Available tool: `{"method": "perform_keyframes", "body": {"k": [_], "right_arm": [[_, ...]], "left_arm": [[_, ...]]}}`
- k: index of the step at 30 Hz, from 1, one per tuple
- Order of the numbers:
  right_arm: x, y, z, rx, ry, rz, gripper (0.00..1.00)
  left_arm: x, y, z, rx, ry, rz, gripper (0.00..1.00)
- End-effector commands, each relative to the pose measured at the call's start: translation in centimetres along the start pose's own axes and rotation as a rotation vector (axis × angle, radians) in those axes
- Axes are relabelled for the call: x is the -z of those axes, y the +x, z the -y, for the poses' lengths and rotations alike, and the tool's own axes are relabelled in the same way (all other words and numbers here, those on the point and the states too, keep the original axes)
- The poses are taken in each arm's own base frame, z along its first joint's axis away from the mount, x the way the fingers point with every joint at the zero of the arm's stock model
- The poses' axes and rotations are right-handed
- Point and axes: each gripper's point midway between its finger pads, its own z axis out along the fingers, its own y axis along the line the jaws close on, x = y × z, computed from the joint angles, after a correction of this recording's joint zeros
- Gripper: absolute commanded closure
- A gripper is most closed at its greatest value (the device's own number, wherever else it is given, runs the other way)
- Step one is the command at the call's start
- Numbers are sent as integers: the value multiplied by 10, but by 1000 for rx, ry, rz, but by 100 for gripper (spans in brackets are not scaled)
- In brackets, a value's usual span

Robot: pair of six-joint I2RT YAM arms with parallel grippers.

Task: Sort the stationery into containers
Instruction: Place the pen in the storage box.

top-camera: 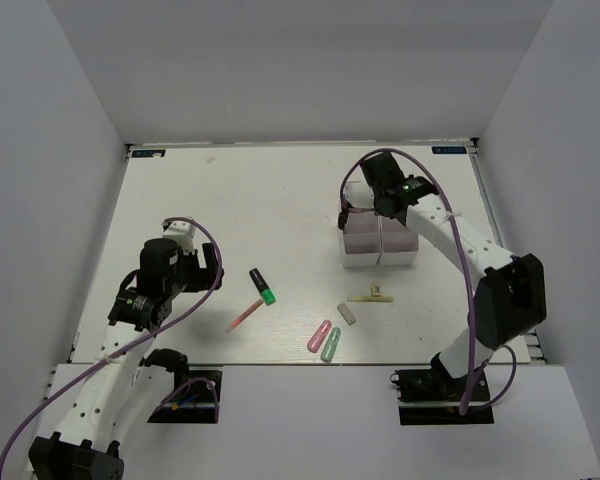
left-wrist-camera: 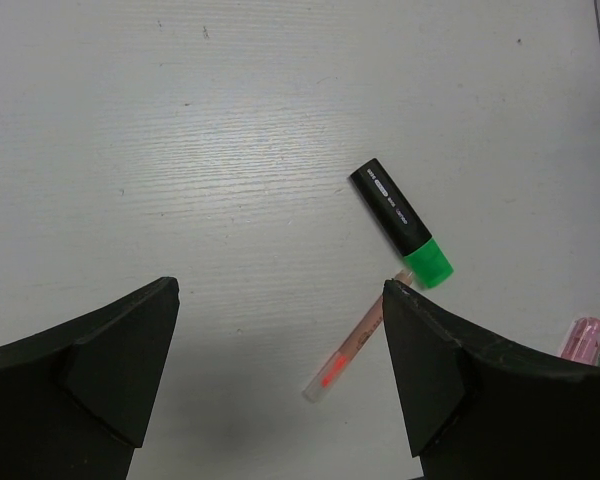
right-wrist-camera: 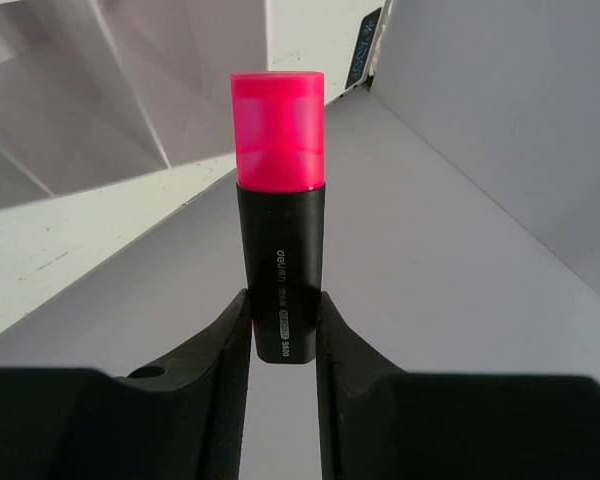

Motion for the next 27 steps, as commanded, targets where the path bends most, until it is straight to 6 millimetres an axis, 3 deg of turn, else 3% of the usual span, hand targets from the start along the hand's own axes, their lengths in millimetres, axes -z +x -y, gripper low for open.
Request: {"method": "perform_keyframes", "body": {"k": [1, 5, 7, 10, 15, 17, 18, 19, 27], "right_arm": [[0, 10, 17, 87, -18, -14, 100], [-12, 15, 21, 92, -47, -24, 100], [-20, 14, 8, 116, -121, -21, 100], [-22, 14, 12, 85, -149, -5, 100], [-26, 17, -4, 44, -292, 34, 100], [-26, 13, -1, 21, -301, 53, 100], [-29, 17, -12, 24, -357, 42, 100], [-28, 15, -5, 7, -346, 47, 100], [-29, 19, -21, 14, -450, 49, 100]], "left_arm": [[1, -3, 1, 3, 9, 13, 7], [1, -2, 1, -1, 10, 11, 7], [1, -4, 1, 0, 10, 16, 7], [1, -3, 1, 0, 7, 10, 7], [1, -2, 1, -2, 8, 8, 7], [1, -3, 1, -2, 8, 11, 7], [1, -2, 1, 0, 9, 10, 7], [1, -2, 1, -1, 9, 6, 7], [1, -2, 2, -4, 11, 11, 7]]}}
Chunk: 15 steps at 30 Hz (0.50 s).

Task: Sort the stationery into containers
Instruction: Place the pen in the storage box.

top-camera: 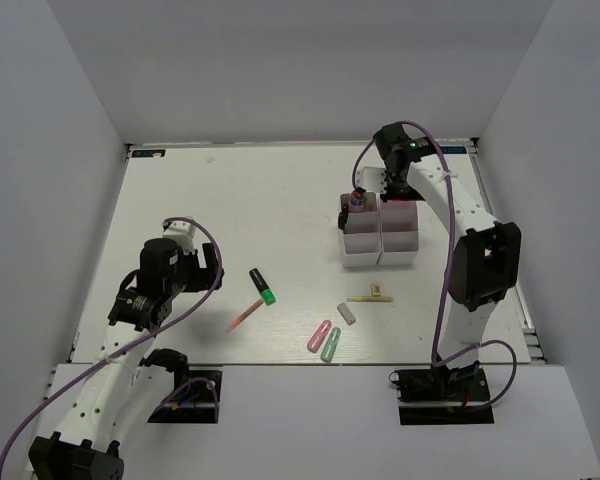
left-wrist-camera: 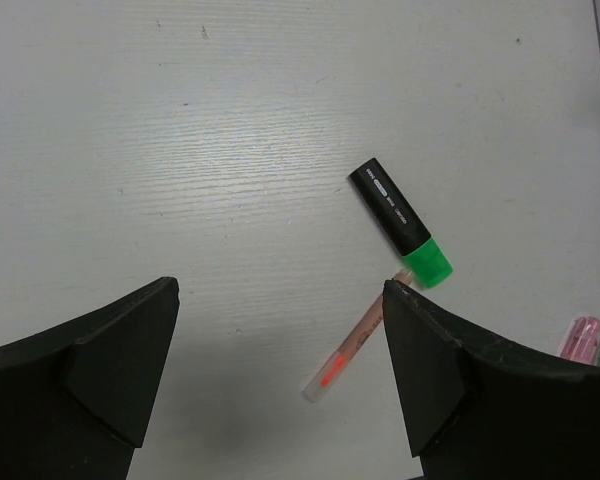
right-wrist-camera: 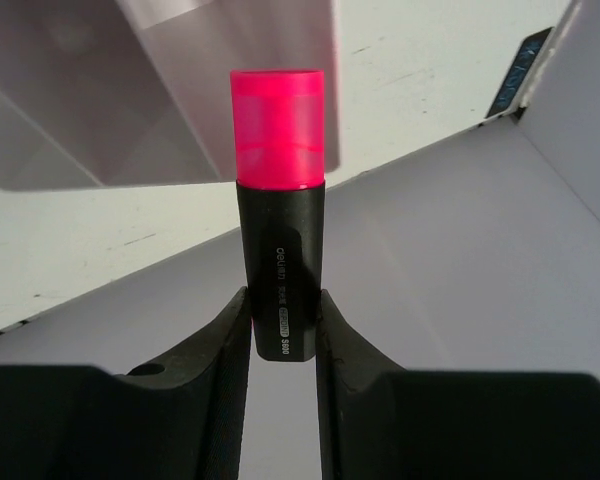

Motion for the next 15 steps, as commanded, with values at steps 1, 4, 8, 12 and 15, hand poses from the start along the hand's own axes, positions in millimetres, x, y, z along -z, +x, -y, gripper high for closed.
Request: {"method": "perform_keyframes", "body": {"k": [1, 4, 8, 12, 15], "right_arm": [[7, 8, -19, 81, -115, -1, 100], [6, 8, -24, 84, -137, 5, 100], [0, 6, -25, 94, -150, 0, 100], [-6, 3, -23, 95, -154, -3, 100], [-9, 0, -20, 98, -147, -1, 100]], "left_arm": [[1, -2, 1, -2, 8, 10, 7], [1, -3, 1, -1, 8, 11, 7], [1, -2, 1, 0, 8, 10, 7], [1, -2, 0, -4, 5, 11, 7], [1, -2, 0, -1, 5, 9, 7]]}}
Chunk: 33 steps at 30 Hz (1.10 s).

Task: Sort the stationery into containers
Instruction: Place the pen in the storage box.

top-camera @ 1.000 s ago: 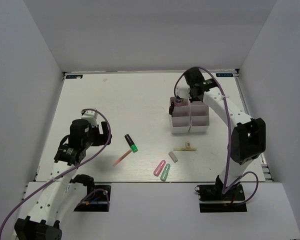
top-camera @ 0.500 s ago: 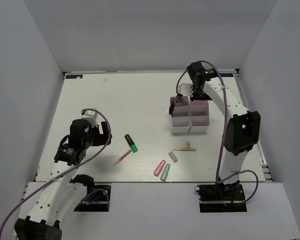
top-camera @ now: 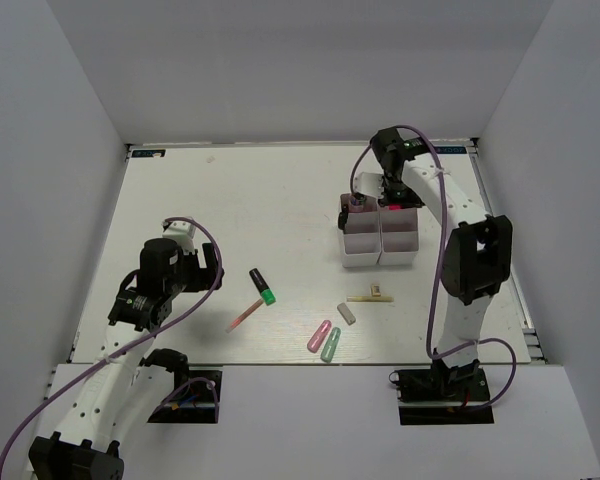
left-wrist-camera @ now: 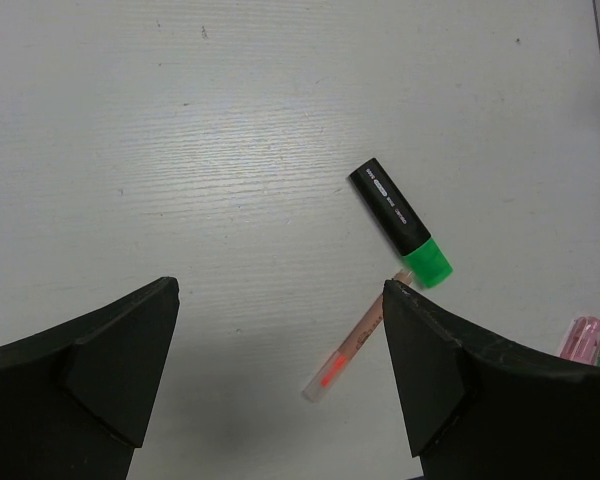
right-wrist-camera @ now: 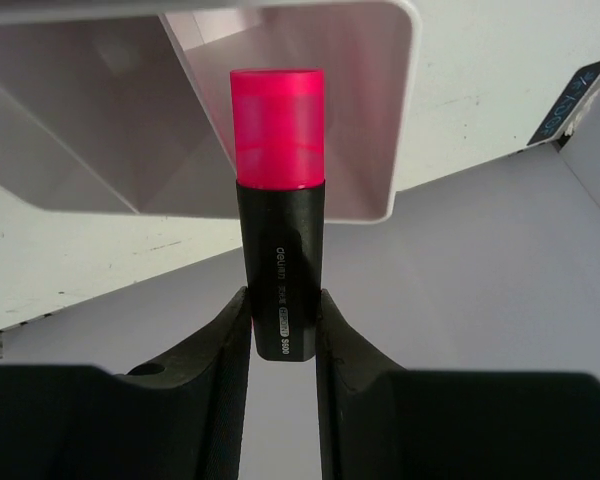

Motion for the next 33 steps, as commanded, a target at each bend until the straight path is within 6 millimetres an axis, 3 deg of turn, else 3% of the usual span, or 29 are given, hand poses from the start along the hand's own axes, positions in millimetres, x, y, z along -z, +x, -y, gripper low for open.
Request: {"method": "perform_keyframes", "body": {"k": [1, 7, 26, 29, 33], "right_arm": [[6, 3, -2, 80, -44, 5, 100], [8, -1, 6, 62, -32, 17, 100], [-3, -10, -3, 47, -88, 40, 100], [-5, -11, -4, 43, -92, 40, 95], [-6, -12, -3, 38, -87, 43, 81]], "left_arm": [[1, -2, 1, -6, 9, 8, 7], [1, -2, 0, -2, 3, 9, 7], [2, -2, 0, 0, 6, 12, 7], [1, -2, 0, -2, 6, 10, 7], [2, -2, 1, -2, 8, 11, 7]]}}
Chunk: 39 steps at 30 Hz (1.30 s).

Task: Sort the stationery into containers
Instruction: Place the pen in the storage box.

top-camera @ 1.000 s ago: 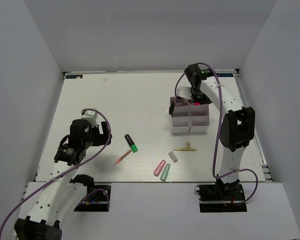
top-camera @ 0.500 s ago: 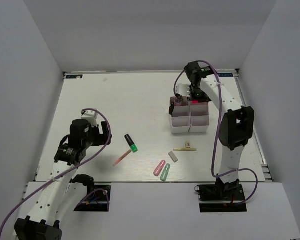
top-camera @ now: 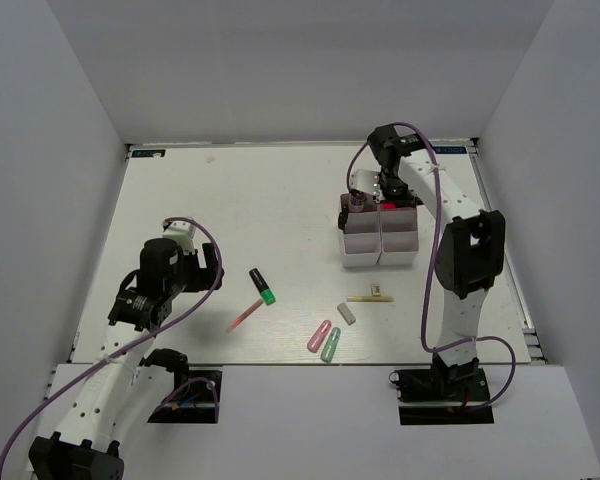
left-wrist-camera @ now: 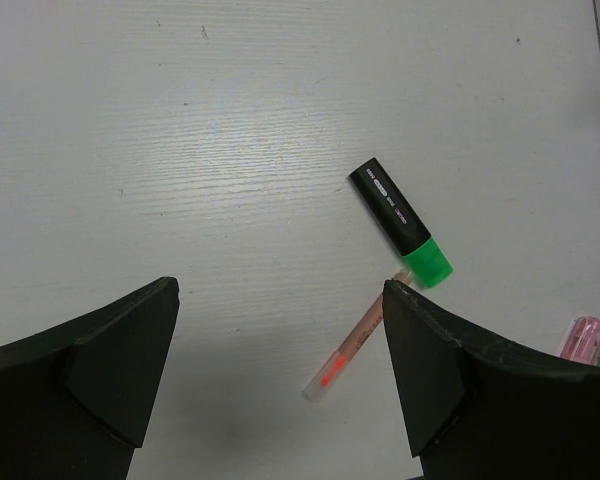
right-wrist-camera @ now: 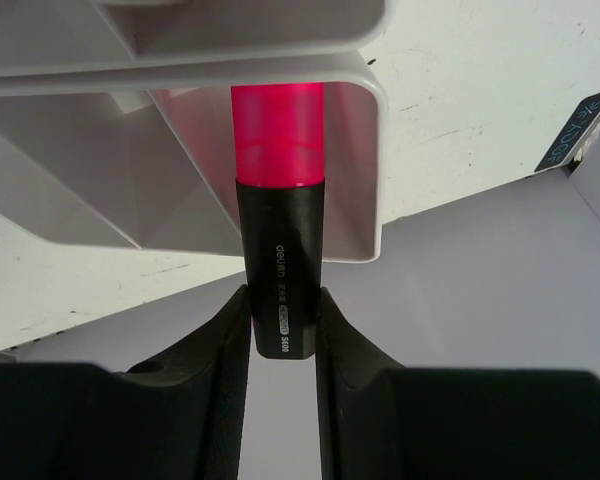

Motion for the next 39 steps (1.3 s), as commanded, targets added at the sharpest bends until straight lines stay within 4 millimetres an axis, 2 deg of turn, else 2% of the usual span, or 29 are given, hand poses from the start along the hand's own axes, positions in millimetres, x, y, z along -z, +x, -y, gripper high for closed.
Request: {"method": "perform_keyframes", "body": {"k": [1, 12, 13, 14, 21, 24, 25, 26, 27, 29, 30, 31, 32, 33, 34, 35, 36, 37, 38, 39], "right_arm": [[5, 3, -6, 53, -46, 0, 76], [7, 3, -5, 35, -33, 7, 58], [8, 3, -5, 34, -30, 8, 51], [9, 3, -5, 33, -27, 9, 49], [13, 4, -7, 20, -28, 17, 48], [26, 2, -6, -8, -14, 60, 50], [43, 4, -1, -40, 24, 89, 51], [49, 2, -8, -41, 1, 116, 52], [61, 0, -11, -64, 6, 159, 63], [85, 0, -19, -119, 19, 237, 87], [89, -5, -28, -162, -4, 281, 100], [95, -10, -36, -213, -10, 344, 100], [109, -10, -43, -268, 7, 391, 100], [102, -27, -65, -283, -85, 480, 100], [106, -38, -59, -306, -49, 554, 76], [104, -35, -91, -394, -104, 577, 35], [108, -49, -103, -405, -155, 660, 10], [124, -64, -103, -404, -147, 790, 9], [112, -67, -132, -484, -247, 793, 9], [118, -76, -139, -499, -293, 859, 9]], "left_arm": [[0, -2, 0, -2, 6, 8, 7], [0, -2, 1, -4, 9, 8, 7], [1, -2, 1, -5, 8, 11, 7], [1, -2, 1, -3, 9, 9, 7], [1, -2, 1, -4, 7, 9, 7], [0, -2, 1, -3, 10, 7, 7], [0, -2, 1, 0, 8, 9, 9], [-1, -1, 4, -1, 28, 5, 11], [-4, -2, 6, 4, 39, 3, 14], [-9, 3, 14, 27, 73, -31, 40], [-12, 6, 19, 41, 102, -56, 56], [-18, 10, 23, 79, 112, -108, 78], [-19, 7, 27, 97, 125, -119, 86], [-19, 8, 34, 125, 150, -149, 89], [-20, 8, 37, 155, 151, -167, 89], [-25, 3, 41, 164, 145, -202, 86], [-26, 4, 41, 171, 113, -221, 78], [-29, -3, 44, 184, 97, -225, 68], [-31, -6, 46, 206, 74, -251, 47], [-35, 2, 45, 188, 14, -289, 34]]}}
